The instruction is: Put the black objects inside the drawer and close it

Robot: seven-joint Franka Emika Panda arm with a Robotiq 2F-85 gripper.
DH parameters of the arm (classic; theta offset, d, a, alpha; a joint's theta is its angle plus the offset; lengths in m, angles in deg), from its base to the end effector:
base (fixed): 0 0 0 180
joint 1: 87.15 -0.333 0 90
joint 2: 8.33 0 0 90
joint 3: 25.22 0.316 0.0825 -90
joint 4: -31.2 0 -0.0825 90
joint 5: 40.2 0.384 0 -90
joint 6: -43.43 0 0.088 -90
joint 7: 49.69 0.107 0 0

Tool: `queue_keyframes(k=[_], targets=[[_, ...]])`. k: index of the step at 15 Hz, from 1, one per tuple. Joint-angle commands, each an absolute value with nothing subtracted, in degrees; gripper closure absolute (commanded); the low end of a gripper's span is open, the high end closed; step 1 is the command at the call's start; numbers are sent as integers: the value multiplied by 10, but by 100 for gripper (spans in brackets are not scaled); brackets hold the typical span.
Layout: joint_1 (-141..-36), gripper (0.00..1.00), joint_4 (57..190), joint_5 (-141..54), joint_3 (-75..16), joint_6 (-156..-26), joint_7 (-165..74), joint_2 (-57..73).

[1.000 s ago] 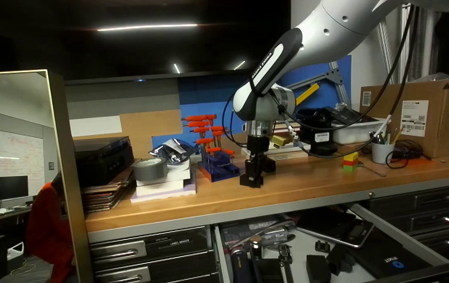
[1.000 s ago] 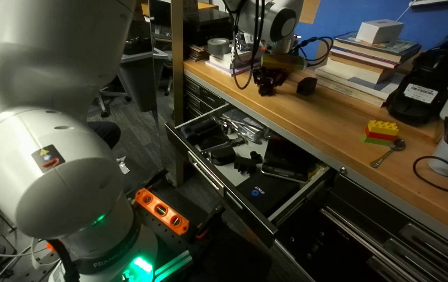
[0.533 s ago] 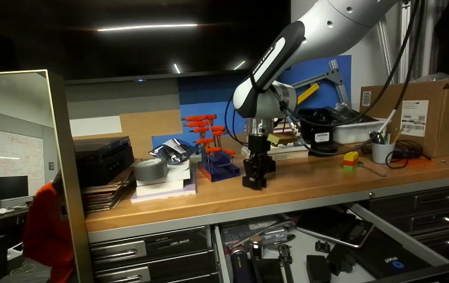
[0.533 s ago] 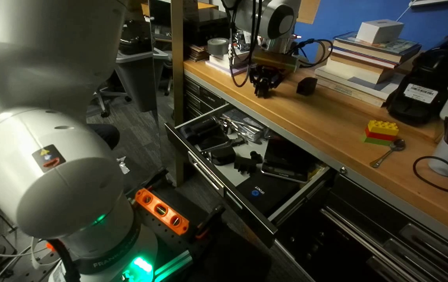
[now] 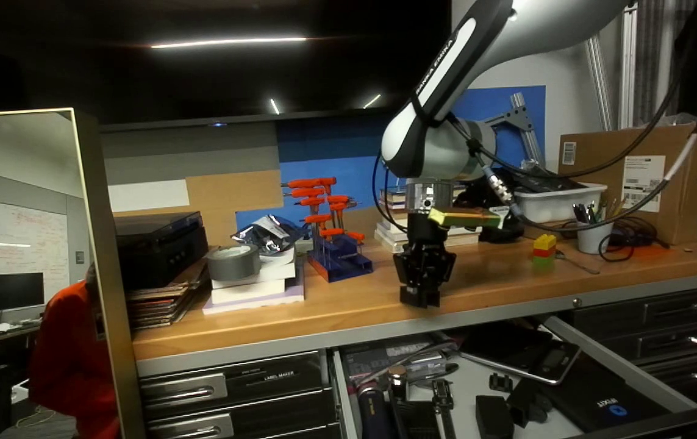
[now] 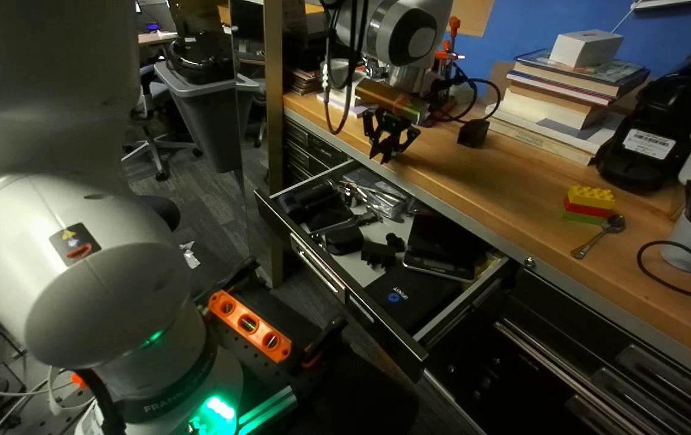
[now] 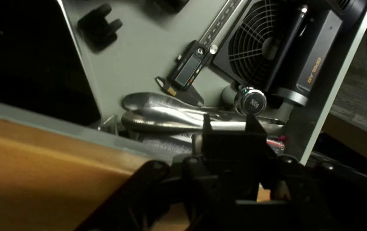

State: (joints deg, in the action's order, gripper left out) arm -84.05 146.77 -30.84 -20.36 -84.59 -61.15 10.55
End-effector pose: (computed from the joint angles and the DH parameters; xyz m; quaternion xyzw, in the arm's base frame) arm 0.5876 0.0217 0.2802 -0.9938 -0.0596 0.0494 0.0796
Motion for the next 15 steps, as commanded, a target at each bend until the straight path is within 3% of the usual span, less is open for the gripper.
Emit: queue_keyframes(k=[1,15], targets=[[-842,79,1589,-261,-212,-895,-574,24],[-827,79,1698,-47,-207,-911,-651,44]])
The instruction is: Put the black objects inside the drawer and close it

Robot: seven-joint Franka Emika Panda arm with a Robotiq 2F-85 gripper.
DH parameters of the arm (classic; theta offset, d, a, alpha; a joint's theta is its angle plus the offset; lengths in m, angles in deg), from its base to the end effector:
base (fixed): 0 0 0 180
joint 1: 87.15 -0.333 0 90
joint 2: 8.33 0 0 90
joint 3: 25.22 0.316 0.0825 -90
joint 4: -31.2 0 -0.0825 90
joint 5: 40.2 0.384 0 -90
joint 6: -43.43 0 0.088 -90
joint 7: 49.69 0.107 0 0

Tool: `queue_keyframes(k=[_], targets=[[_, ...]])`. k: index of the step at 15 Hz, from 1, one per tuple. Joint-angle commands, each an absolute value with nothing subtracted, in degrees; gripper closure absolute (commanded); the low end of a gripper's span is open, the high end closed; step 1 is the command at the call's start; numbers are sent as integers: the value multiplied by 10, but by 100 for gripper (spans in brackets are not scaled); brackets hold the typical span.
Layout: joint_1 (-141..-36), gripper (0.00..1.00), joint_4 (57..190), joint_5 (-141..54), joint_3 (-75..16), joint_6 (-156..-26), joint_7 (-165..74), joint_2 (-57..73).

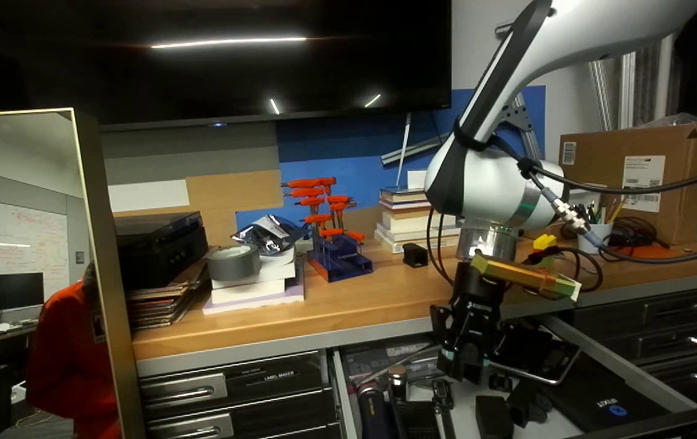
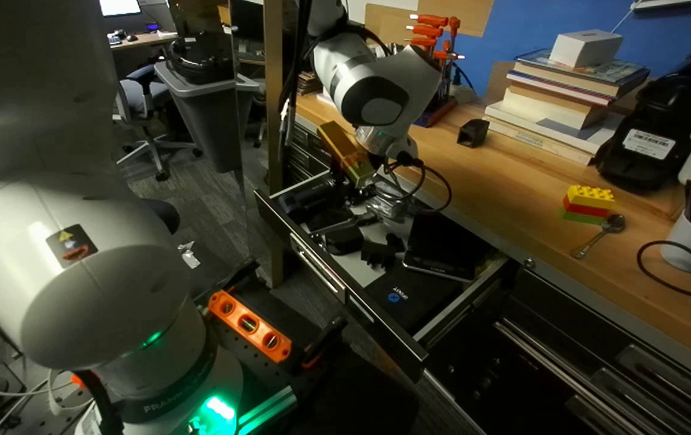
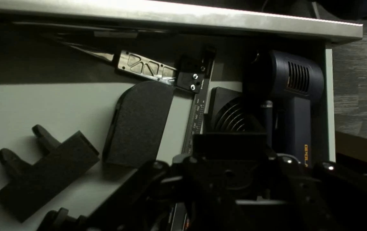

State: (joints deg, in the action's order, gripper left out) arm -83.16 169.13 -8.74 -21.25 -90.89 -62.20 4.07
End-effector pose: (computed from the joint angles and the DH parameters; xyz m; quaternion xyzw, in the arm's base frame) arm 0.4673 0.0088 0.2054 -0.9694 0.1095 0.1156 0.1867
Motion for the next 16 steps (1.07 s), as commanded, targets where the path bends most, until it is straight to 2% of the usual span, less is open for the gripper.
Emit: queue_keyframes(k=[1,7,16], targets=[[-828,79,1701,-35,-206,-912,-657,47],[-833,79,1707,34,-204,-934,-700,79],[-874,79,1740,-56,-213,-1106,-597,126]])
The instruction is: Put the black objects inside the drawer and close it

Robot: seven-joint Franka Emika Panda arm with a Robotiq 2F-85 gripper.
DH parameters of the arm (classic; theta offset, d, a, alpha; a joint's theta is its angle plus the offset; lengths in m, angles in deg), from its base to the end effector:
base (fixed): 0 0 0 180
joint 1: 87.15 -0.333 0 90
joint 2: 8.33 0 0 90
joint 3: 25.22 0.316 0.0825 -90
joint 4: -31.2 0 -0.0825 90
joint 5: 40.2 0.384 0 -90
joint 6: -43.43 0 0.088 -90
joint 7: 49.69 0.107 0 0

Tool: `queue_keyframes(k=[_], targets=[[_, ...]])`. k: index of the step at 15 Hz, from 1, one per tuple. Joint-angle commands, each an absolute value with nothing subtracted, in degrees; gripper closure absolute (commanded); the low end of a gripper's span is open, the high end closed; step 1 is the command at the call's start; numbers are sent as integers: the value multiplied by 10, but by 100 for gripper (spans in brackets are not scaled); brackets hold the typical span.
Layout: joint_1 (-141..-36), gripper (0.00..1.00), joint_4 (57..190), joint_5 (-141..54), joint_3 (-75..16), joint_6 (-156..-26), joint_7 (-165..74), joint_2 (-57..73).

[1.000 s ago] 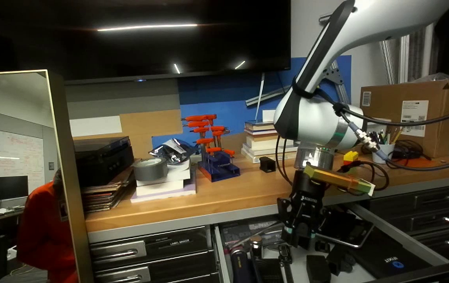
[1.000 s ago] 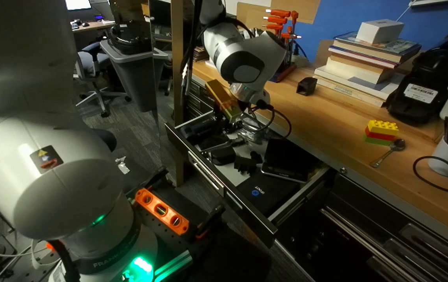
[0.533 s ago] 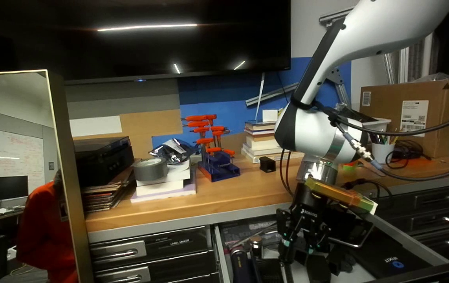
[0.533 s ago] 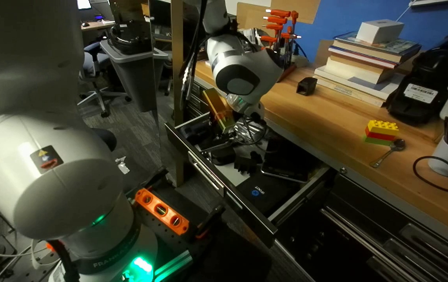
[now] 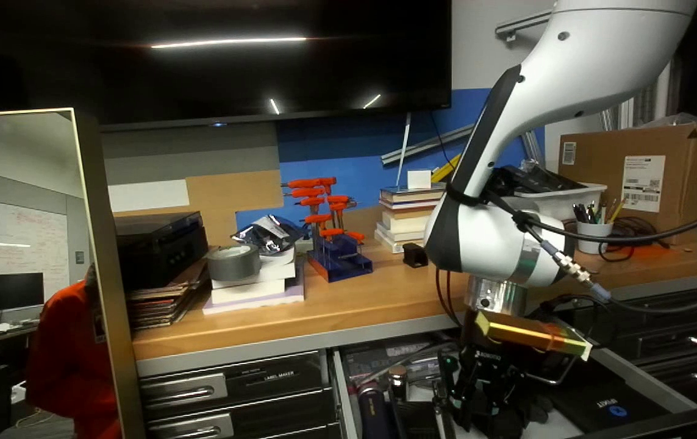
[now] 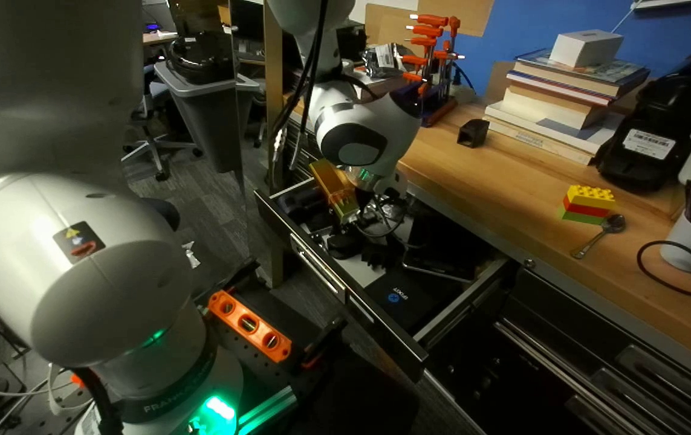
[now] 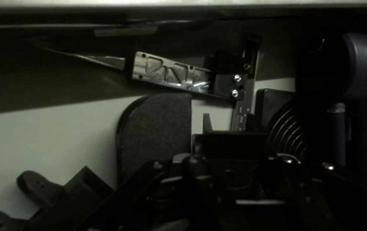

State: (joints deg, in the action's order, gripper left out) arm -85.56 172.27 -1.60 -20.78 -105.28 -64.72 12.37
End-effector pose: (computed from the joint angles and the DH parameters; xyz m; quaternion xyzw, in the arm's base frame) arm 0.4449 0.0131 0.1352 -0.9704 0.1519 0.0939 0.1625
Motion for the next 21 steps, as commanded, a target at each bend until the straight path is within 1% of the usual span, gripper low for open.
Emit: queue_keyframes(k=[1,4,6,7,8,10,12,13,17,21], targets=[[-876,79,1743,-73,-214,-1111,-577,120],[-879,79,1750,-119,-214,-1134,-528,119],[-879,34,1752,-149,-217,-1138,-495,113],[-878,31,1753,-160,-217,-1139,-486,107],[-876,31,1754,-170,-218,-1139,-478,102],[-870,19,1756,-181,-219,-1132,-472,87],[-870,3,1757,-194,-225,-1128,-464,68],[-869,0,1756,-198,-226,-1126,-463,59],[-875,0,1738,-244,-245,-1116,-438,14],[-871,0,1679,-305,-263,-1082,-421,-5]])
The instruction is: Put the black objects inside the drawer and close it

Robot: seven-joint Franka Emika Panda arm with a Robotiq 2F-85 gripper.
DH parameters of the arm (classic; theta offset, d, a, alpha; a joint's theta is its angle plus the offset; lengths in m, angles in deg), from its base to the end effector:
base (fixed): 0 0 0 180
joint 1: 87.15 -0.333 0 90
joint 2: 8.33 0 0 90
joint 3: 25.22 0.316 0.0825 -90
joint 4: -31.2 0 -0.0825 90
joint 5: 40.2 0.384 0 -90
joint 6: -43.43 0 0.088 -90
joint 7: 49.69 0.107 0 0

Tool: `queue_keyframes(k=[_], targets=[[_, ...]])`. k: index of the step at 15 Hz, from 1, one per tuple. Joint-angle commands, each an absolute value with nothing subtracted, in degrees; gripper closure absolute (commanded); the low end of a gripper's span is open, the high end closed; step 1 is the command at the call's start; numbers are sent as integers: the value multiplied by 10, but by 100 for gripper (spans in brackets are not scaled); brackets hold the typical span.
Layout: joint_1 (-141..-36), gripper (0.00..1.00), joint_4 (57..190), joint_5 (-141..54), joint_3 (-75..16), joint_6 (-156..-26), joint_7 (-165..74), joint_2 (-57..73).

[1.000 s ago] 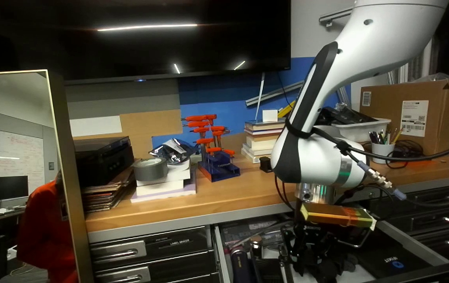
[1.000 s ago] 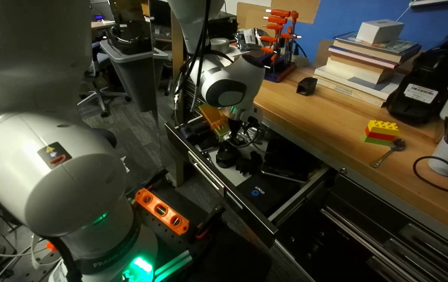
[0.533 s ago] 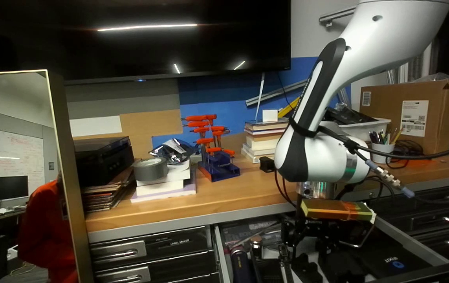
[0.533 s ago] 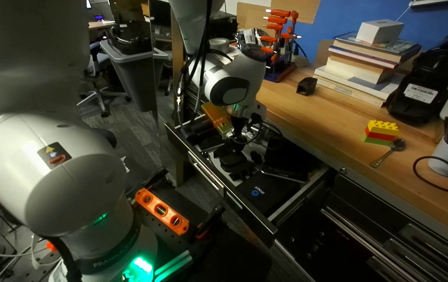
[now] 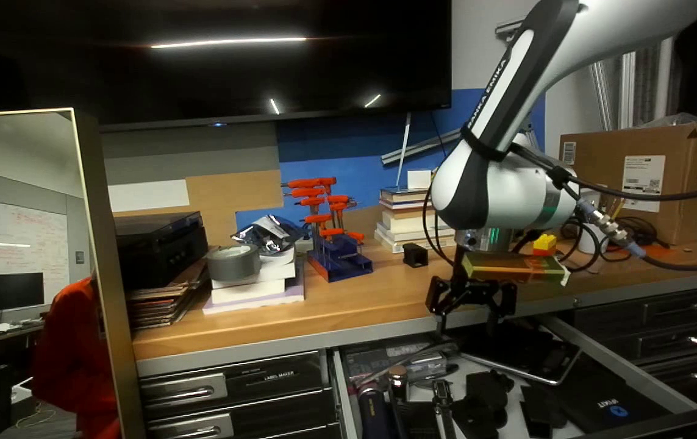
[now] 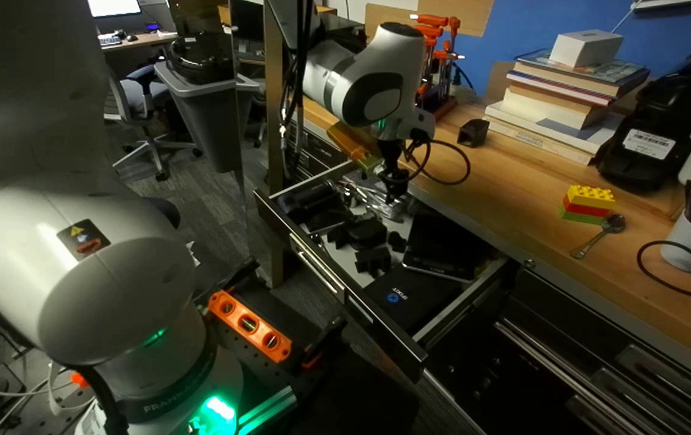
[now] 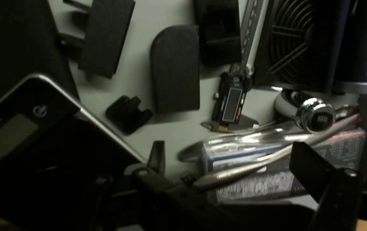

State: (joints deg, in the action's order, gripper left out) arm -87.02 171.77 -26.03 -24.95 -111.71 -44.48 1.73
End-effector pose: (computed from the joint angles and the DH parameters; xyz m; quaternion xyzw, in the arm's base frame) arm 0.4919 -0.0073 0.2353 -0.9857 0.1536 -0.0363 0.0584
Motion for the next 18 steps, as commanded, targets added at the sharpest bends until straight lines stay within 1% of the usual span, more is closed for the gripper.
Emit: queue_keyframes(k=[1,5,9,18], targets=[[-872,0,1660,-326,-269,-1070,-414,-5],[-866,0,1554,-368,-277,-1021,-426,23],[-857,0,1447,-368,-274,-981,-460,76],[-829,0,1198,-361,-252,-923,-577,259]])
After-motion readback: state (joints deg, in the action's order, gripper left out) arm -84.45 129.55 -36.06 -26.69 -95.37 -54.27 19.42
